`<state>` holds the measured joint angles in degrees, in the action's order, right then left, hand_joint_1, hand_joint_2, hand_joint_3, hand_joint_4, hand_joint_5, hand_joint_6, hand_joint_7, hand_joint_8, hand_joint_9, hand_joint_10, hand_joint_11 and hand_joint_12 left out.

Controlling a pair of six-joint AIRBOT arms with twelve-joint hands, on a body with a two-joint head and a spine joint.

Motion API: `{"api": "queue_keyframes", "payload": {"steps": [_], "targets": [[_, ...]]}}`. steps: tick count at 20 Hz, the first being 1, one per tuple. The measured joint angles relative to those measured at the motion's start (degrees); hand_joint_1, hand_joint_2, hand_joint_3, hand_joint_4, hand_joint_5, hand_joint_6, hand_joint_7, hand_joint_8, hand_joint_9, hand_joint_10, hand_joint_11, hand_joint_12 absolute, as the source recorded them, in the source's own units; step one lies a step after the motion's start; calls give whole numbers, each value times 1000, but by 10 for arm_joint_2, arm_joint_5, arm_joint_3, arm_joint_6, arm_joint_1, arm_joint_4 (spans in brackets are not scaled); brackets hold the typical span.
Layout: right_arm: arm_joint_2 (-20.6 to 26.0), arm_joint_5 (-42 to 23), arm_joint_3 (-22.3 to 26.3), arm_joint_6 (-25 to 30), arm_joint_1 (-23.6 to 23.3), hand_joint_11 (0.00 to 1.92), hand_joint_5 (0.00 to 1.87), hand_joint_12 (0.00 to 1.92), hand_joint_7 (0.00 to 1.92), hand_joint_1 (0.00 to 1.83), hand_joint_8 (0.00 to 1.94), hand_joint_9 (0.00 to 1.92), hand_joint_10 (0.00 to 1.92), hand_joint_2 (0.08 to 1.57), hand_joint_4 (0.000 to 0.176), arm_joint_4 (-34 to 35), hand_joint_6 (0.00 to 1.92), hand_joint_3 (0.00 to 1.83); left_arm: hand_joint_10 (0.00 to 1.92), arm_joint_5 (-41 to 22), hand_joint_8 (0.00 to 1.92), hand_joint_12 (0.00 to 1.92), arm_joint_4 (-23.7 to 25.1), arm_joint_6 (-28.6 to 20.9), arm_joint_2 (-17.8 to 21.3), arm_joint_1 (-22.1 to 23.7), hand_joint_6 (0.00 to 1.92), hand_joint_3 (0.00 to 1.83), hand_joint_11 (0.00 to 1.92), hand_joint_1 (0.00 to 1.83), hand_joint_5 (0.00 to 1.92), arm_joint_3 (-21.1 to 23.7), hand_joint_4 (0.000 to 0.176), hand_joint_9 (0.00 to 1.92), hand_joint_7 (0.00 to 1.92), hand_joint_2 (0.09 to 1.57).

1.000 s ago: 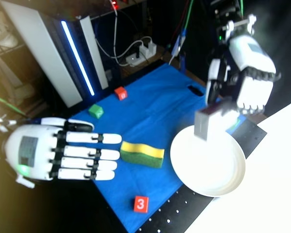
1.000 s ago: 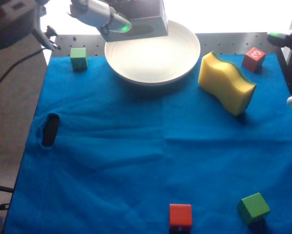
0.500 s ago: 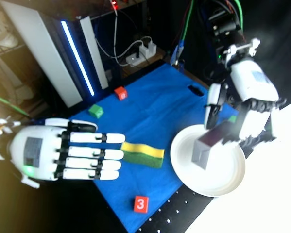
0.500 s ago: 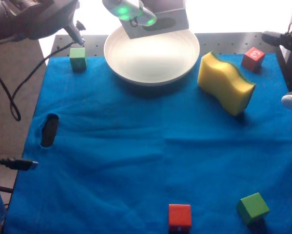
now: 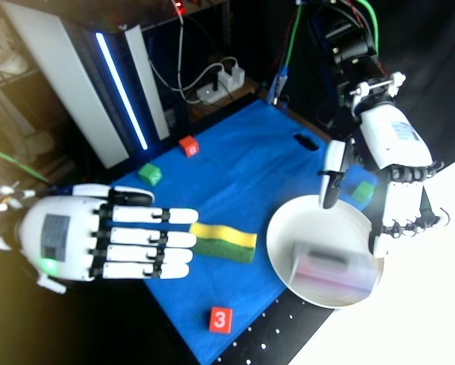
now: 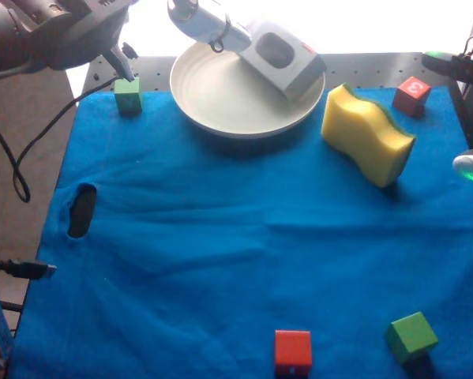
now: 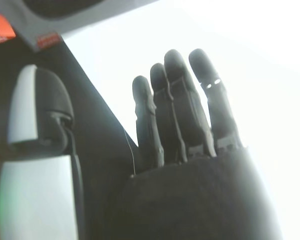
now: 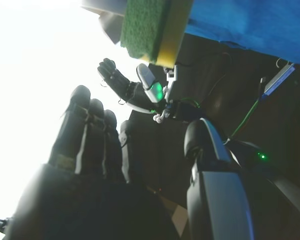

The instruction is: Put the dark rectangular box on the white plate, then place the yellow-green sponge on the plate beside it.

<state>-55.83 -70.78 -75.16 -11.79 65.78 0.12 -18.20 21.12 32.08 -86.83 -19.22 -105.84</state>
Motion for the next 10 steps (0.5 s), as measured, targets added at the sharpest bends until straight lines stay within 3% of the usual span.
{"api": "queue_keyframes", "payload": {"steps": [1,2,3,5,7,8,9,10], "targets": [[0,0,0,0,0,250,159,22,153,789,2,209,1,1188,42,0,0,6,8,-2,5,1136,0,0,7,0,2,0,72,1032,569,8,45,582,568,962],[0,0,0,0,0,198,169,2,125,834,0,163,0,1172,65,0,3,0,3,-9,5,1131,0,0,13,-4,0,1,45,1005,540,17,64,573,574,964],[-1,0,0,1,-2,196,170,2,132,825,4,164,3,1160,76,-2,3,0,0,-14,3,1123,1,0,23,-8,0,1,32,971,526,27,72,553,569,964],[-1,1,0,2,-7,206,175,6,148,821,9,177,8,1150,80,-6,4,0,0,-18,0,1111,-4,10,42,-14,0,2,18,939,507,52,80,541,561,965],[-1,1,0,2,-17,197,159,2,136,862,0,164,0,1114,48,-14,0,0,0,-35,0,713,-25,49,85,-24,0,1,0,883,406,105,104,318,402,970],[-1,-1,0,2,-18,194,162,1,134,840,0,152,0,1101,48,-15,1,0,0,-42,0,623,-29,57,101,-28,1,0,0,894,387,122,116,293,384,970],[-1,0,0,2,-21,194,162,1,134,840,0,152,0,1101,48,-16,1,0,0,-57,0,623,-31,57,116,-35,1,0,0,894,387,136,116,293,384,970],[-1,-1,0,2,-21,190,165,3,105,826,0,135,1,1078,73,-17,3,0,0,-70,0,24,-41,57,136,-45,0,0,0,827,297,156,172,120,260,944]]}}
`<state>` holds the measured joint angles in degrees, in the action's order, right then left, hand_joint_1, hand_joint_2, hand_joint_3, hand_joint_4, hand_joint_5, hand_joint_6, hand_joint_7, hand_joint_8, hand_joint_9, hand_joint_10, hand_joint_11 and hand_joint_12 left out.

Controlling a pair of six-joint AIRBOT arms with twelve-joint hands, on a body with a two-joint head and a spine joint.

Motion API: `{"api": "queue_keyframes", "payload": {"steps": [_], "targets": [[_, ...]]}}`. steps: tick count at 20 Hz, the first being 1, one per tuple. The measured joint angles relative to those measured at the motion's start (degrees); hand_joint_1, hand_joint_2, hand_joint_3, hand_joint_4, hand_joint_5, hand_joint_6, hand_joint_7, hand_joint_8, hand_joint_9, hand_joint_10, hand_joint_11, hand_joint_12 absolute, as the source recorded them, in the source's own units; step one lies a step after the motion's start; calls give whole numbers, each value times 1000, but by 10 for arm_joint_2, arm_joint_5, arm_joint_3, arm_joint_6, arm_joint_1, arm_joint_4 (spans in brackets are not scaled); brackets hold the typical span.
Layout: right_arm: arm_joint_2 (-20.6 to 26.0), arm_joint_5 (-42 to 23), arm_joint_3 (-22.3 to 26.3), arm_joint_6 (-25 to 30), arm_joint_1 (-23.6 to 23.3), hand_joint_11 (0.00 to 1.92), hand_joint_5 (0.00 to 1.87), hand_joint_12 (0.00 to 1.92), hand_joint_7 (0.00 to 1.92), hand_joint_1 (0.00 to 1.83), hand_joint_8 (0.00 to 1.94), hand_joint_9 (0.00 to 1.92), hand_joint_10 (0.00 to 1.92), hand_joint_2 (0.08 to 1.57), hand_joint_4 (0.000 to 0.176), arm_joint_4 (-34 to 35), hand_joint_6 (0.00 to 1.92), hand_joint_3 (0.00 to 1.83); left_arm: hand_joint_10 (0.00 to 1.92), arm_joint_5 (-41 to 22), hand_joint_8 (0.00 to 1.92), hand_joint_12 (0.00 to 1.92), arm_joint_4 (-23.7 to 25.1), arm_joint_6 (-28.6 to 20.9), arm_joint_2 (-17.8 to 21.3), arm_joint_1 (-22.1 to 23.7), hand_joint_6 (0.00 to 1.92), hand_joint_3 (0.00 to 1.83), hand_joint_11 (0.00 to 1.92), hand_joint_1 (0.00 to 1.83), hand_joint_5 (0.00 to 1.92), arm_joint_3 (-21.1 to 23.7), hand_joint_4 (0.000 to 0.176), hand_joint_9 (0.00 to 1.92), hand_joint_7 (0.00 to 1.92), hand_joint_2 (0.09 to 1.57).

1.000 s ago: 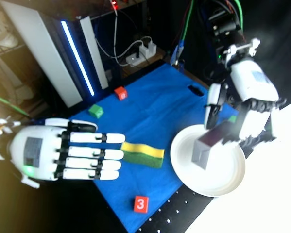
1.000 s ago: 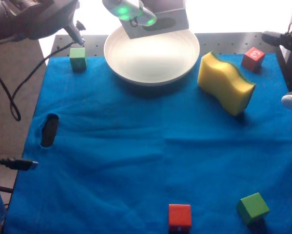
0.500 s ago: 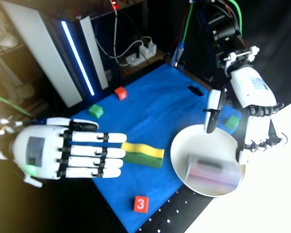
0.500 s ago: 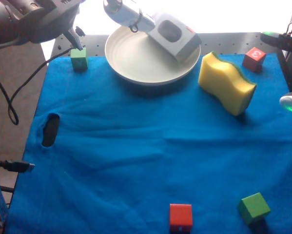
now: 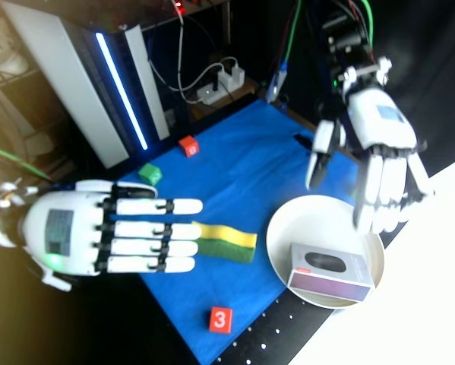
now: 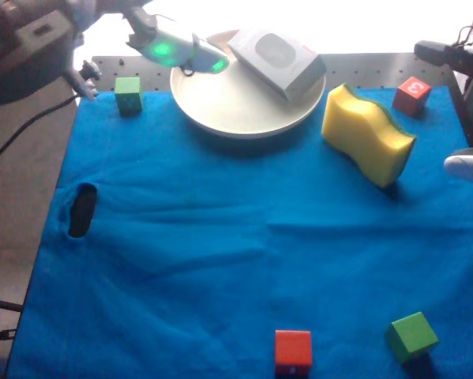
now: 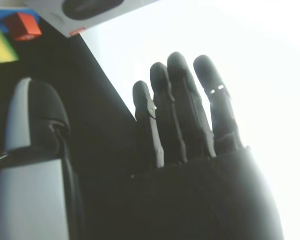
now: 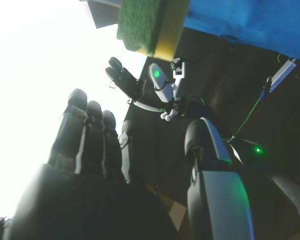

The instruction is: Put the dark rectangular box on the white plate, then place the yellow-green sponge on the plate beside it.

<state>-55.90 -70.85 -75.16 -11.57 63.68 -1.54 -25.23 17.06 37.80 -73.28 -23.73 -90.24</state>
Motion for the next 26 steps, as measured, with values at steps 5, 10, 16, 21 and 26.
{"api": "queue_keyframes", "payload": {"steps": [5,10,16,21,26], "targets": [[-3,1,0,0,-14,165,171,6,115,886,10,112,9,1044,65,1,3,0,1,-89,0,51,-54,31,113,-69,5,0,87,975,290,126,87,103,208,923],[-29,24,-16,0,-41,214,196,25,216,768,13,189,10,1010,89,-3,2,0,25,-189,8,44,-133,52,197,-159,0,5,98,896,263,208,88,69,164,936],[-70,95,-59,0,-80,309,268,73,304,803,11,285,15,968,60,-11,11,0,12,-311,0,94,-200,90,267,-264,0,0,175,846,184,303,68,136,161,933],[-113,142,-97,0,-122,354,322,111,382,843,9,363,15,987,88,-9,7,2,5,-355,3,86,-242,90,278,-317,2,0,145,841,181,323,60,127,147,926],[-145,190,-131,0,-154,71,352,888,405,817,0,393,1,954,98,-12,0,0,0,-367,4,89,-246,90,279,-327,4,0,143,875,198,326,97,118,164,928]]}}
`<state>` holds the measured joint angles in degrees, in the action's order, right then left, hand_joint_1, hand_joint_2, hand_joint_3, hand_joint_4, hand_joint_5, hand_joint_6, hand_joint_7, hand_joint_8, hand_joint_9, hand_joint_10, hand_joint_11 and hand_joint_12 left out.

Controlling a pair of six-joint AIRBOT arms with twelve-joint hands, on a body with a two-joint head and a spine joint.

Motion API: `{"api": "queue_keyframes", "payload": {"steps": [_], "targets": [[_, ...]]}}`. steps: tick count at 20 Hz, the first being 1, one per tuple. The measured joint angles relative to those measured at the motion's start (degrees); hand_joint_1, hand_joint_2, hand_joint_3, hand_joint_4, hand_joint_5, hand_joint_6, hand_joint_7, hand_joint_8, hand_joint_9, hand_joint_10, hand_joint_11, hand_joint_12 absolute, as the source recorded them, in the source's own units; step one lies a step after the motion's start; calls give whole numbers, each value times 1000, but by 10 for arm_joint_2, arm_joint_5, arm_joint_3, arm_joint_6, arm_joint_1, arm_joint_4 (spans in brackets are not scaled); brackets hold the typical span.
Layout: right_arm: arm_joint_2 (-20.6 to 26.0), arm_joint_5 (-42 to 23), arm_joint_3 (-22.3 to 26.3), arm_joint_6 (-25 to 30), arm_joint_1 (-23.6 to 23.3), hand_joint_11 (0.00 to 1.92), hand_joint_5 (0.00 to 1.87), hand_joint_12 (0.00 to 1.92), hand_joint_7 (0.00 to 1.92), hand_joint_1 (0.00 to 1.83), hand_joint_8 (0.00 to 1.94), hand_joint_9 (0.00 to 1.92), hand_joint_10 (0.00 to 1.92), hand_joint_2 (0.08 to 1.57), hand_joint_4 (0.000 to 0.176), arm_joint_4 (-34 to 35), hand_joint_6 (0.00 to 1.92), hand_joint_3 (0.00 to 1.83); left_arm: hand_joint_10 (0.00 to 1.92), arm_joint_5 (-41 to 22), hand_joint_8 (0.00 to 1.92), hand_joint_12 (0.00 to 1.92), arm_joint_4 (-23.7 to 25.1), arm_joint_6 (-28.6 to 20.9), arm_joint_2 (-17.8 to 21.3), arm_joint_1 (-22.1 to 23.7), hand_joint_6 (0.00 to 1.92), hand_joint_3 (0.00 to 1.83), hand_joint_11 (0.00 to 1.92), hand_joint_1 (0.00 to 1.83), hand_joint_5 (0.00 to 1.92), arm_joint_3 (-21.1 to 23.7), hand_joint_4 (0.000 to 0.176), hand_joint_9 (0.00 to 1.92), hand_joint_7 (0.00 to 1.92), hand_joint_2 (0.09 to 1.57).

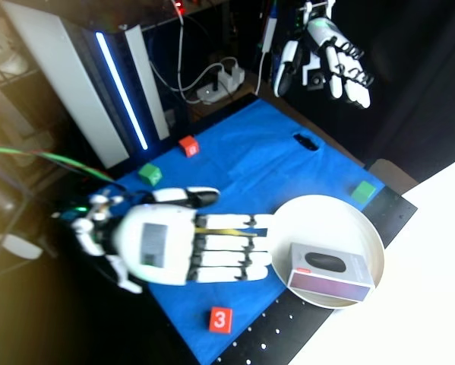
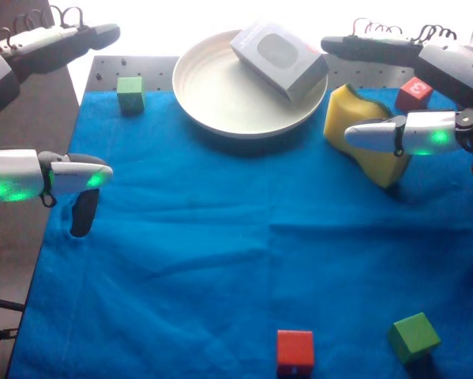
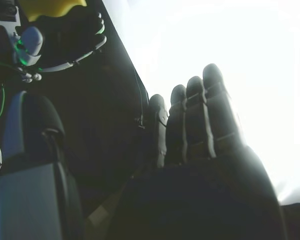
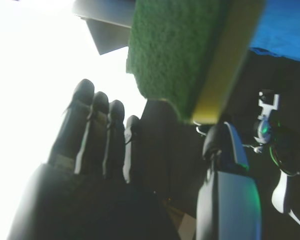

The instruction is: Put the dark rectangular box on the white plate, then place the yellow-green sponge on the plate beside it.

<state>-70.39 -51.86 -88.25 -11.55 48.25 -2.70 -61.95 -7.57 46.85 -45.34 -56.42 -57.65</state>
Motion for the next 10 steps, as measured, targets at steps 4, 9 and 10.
{"api": "queue_keyframes", "payload": {"steps": [4,9,10], "targets": [[-1,35,-15,0,-4,117,408,1077,530,871,9,551,26,952,56,-4,5,0,4,-2,2,92,1,0,0,-4,5,0,137,879,193,6,96,111,149,932],[0,50,-19,0,-6,329,518,1186,710,990,49,747,88,967,44,-31,11,0,13,-6,11,122,-2,-6,0,-11,7,0,191,854,211,6,84,150,183,899],[0,50,-19,0,-6,398,552,1286,768,969,87,760,287,966,31,-31,8,0,14,-8,11,122,-2,-6,0,-11,7,0,189,851,214,6,81,154,187,897]]}}
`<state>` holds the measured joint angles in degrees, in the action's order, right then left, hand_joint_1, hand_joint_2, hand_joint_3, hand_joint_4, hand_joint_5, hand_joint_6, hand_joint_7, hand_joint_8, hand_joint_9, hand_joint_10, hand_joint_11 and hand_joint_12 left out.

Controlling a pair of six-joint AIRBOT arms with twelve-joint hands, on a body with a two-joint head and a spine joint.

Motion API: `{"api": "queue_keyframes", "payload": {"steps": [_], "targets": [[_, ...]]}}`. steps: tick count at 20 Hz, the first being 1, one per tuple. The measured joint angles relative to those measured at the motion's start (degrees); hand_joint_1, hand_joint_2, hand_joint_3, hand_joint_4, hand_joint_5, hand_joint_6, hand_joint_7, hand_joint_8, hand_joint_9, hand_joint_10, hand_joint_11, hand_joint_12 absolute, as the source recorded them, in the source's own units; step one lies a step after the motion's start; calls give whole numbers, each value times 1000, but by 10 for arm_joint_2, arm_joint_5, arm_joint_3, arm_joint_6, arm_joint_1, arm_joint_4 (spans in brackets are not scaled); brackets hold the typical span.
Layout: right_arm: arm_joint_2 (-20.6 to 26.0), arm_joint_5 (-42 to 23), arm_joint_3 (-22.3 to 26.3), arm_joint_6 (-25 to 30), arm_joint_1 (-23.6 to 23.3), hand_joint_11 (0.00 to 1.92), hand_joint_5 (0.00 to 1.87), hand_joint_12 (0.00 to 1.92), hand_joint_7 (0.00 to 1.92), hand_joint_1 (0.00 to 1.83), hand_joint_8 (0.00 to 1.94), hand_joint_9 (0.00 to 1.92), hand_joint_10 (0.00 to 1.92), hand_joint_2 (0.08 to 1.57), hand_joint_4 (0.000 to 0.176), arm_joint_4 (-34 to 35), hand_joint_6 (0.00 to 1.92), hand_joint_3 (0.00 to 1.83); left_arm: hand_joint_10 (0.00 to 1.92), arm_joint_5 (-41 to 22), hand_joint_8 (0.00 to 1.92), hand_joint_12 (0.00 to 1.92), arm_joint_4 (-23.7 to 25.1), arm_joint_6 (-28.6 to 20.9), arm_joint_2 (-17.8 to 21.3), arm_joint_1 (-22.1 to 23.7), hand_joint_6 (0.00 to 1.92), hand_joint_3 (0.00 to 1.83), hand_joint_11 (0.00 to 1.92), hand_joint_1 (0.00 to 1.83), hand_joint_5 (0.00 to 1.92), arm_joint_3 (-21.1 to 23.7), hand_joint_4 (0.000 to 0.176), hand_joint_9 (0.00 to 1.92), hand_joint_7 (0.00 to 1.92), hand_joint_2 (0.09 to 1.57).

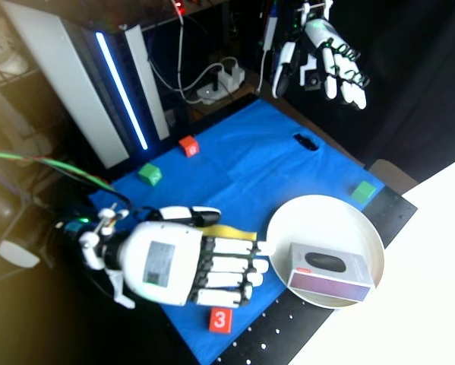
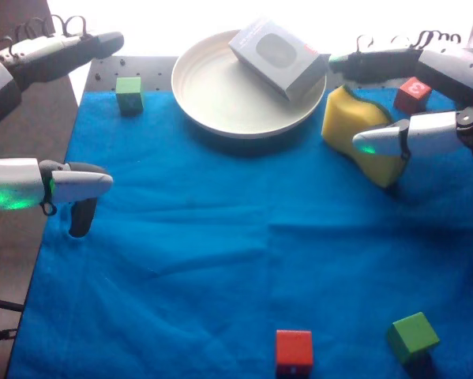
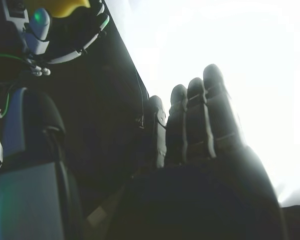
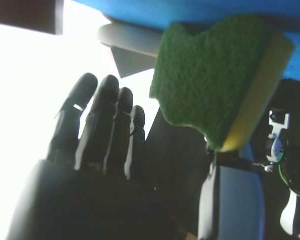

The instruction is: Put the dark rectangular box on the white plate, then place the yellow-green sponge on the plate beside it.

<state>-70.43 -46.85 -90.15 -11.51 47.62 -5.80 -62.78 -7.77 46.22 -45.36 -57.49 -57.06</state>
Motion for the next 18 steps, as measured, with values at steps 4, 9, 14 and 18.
{"api": "queue_keyframes", "payload": {"steps": [4,9,14,18], "targets": [[0,0,0,1,0,524,711,1778,554,1018,1155,597,1430,979,1,0,25,0,4,-5,2,114,0,-3,0,-6,0,1,158,856,198,2,56,138,169,920],[0,0,0,4,0,849,457,1921,586,1042,1837,732,1920,968,0,-5,1431,4,5,-5,0,127,0,-7,0,-7,0,5,173,848,192,4,46,152,169,930],[0,-3,0,11,-3,981,694,1921,791,1529,1941,881,1921,1101,145,-10,1920,6,7,-5,8,138,-5,-8,0,-14,6,0,171,863,211,5,55,163,193,926],[0,-7,2,12,-3,1053,773,1921,866,1475,1941,969,1921,1116,156,-14,1921,7,0,-9,1,567,-8,-9,0,-19,0,4,2,829,203,7,66,168,188,931]]}}
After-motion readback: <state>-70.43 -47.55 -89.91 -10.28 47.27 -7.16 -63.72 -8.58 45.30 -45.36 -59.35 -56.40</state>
